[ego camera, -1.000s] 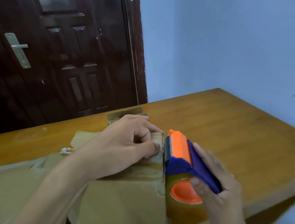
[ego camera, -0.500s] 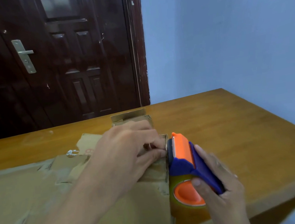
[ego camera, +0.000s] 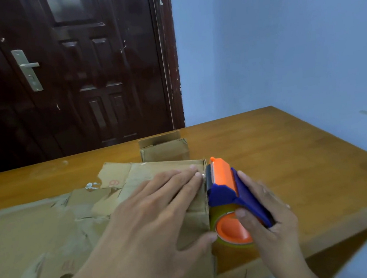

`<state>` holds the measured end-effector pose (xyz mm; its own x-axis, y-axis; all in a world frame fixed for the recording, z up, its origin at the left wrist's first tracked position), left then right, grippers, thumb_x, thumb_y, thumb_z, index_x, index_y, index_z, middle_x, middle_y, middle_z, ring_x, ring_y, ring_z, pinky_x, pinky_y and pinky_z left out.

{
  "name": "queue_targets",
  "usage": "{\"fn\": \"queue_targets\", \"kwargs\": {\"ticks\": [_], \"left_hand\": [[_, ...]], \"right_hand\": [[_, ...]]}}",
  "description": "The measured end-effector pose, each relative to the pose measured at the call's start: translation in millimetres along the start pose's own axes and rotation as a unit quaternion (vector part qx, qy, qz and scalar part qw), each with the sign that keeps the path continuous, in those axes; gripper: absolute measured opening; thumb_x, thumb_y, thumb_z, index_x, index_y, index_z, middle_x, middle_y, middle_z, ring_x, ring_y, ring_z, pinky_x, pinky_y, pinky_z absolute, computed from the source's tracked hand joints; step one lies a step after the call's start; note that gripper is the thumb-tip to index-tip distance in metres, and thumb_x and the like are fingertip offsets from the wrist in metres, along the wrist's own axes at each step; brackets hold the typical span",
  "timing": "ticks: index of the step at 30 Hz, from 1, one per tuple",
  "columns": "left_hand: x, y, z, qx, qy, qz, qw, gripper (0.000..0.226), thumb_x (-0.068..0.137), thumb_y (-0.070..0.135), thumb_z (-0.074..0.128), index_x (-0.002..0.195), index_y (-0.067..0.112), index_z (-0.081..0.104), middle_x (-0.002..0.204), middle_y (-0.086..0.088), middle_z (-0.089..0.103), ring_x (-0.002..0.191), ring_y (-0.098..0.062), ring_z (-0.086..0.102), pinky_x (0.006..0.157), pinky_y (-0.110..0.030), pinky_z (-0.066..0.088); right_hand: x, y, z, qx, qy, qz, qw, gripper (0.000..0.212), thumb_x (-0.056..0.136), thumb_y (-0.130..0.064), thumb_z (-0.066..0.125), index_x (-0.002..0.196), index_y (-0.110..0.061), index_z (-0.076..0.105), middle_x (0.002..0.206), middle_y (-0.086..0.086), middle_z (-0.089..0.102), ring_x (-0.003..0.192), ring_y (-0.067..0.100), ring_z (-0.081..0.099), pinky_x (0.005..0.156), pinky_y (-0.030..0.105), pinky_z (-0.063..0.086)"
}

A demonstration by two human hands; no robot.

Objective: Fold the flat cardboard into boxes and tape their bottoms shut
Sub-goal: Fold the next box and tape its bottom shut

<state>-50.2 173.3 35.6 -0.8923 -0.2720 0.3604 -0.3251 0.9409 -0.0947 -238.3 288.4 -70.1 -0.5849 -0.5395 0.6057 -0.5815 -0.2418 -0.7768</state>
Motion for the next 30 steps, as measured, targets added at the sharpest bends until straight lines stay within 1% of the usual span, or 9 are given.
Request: {"fn": "queue_targets", "kwargs": {"ticks": [3,5,9,13,18,20,23,26,30], "left_hand": [[1,8,4,0.022,-0.002,-0.022,1.000,0.090,0.084,0.073,0.051,0.151,0.012,0.056,0.153,0.003,0.057,0.133,-0.016,0.055,0.106,-0.028,0.035],[2,11,5,0.033,-0.006,-0.043,0.999,0.092,0.083,0.071,0.050,0.150,0.009,0.056,0.151,0.000,0.059,0.129,-0.018,0.058,0.101,-0.032,0.045],[3,13,7,0.043,-0.001,-0.053,0.998,0.089,0.085,0.071,0.048,0.146,0.007,0.060,0.147,-0.002,0.062,0.125,-0.021,0.060,0.098,-0.037,0.050],[3,8,13,0.060,0.030,-0.036,0.997,0.088,0.091,0.076,0.043,0.146,0.010,0.061,0.150,-0.002,0.060,0.134,-0.022,0.057,0.106,-0.036,0.037],[1,8,13,0.057,0.018,-0.035,0.998,0.090,0.092,0.080,0.038,0.151,0.014,0.056,0.156,-0.001,0.054,0.143,-0.019,0.052,0.115,-0.039,0.032],[1,9,11,0.046,0.025,-0.035,0.998,0.090,0.092,0.080,0.039,0.150,0.014,0.057,0.156,0.001,0.054,0.143,-0.018,0.053,0.114,-0.038,0.033],[-2,11,8,0.030,0.013,-0.043,0.999,0.089,0.092,0.080,0.039,0.150,0.015,0.057,0.157,0.004,0.053,0.144,-0.015,0.051,0.116,-0.034,0.032],[-3,15,7,0.019,0.006,-0.047,0.999,0.088,0.089,0.079,0.044,0.151,0.018,0.056,0.157,0.006,0.052,0.144,-0.013,0.050,0.117,-0.027,0.036],[-3,10,-4,0.037,0.000,-0.026,0.999,0.091,0.088,0.084,0.041,0.150,0.019,0.057,0.156,0.008,0.053,0.139,-0.013,0.054,0.086,-0.032,0.057]], "right_hand": [[1,-1,0,0.001,0.003,-0.021,1.000,0.057,0.084,-0.050,0.070,0.139,-0.060,0.057,0.124,-0.026,0.069,0.110,0.010,0.066,0.095,0.036,0.054],[4,-3,0,0.012,0.001,-0.015,1.000,0.056,0.086,-0.058,0.070,0.140,-0.060,0.056,0.121,-0.023,0.069,0.105,0.011,0.066,0.088,0.028,0.056],[4,-1,-3,0.008,-0.021,0.000,1.000,0.054,0.088,-0.076,0.061,0.140,-0.065,0.052,0.121,-0.022,0.067,0.106,0.016,0.066,0.084,0.035,0.059],[-2,10,-3,0.010,-0.046,0.014,0.999,0.058,0.088,-0.074,0.062,0.143,-0.063,0.049,0.134,-0.026,0.064,0.122,0.016,0.064,0.100,0.053,0.055],[-10,16,-4,0.000,-0.028,0.002,1.000,0.061,0.091,-0.049,0.070,0.149,-0.049,0.052,0.123,-0.023,0.067,0.107,0.006,0.065,0.090,0.022,0.055],[-11,19,-6,-0.008,-0.034,-0.001,0.999,0.062,0.090,-0.045,0.070,0.150,-0.044,0.053,0.120,-0.018,0.067,0.103,0.006,0.065,0.086,0.018,0.053],[-19,26,-10,-0.022,-0.064,0.014,0.998,0.060,0.091,-0.053,0.070,0.149,-0.048,0.053,0.118,-0.014,0.068,0.102,0.008,0.065,0.084,0.015,0.051],[-30,33,-14,-0.056,-0.073,0.018,0.996,0.061,0.092,-0.066,0.065,0.149,-0.051,0.051,0.118,-0.008,0.068,0.103,0.017,0.065,0.086,0.020,0.051],[-26,31,-16,-0.090,-0.099,0.013,0.991,0.062,0.094,-0.069,0.061,0.152,-0.051,0.046,0.110,-0.007,0.066,0.092,0.019,0.063,0.076,0.040,0.054]]}}
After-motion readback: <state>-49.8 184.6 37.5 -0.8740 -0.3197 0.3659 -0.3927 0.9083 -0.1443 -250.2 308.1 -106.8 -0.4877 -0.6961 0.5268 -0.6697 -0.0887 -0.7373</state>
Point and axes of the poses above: each hand's wrist, its own x-axis towards the middle knuckle, its own z-axis out of the palm, y = z × x, the point moved 2 cm from there along x, towards the middle knuckle
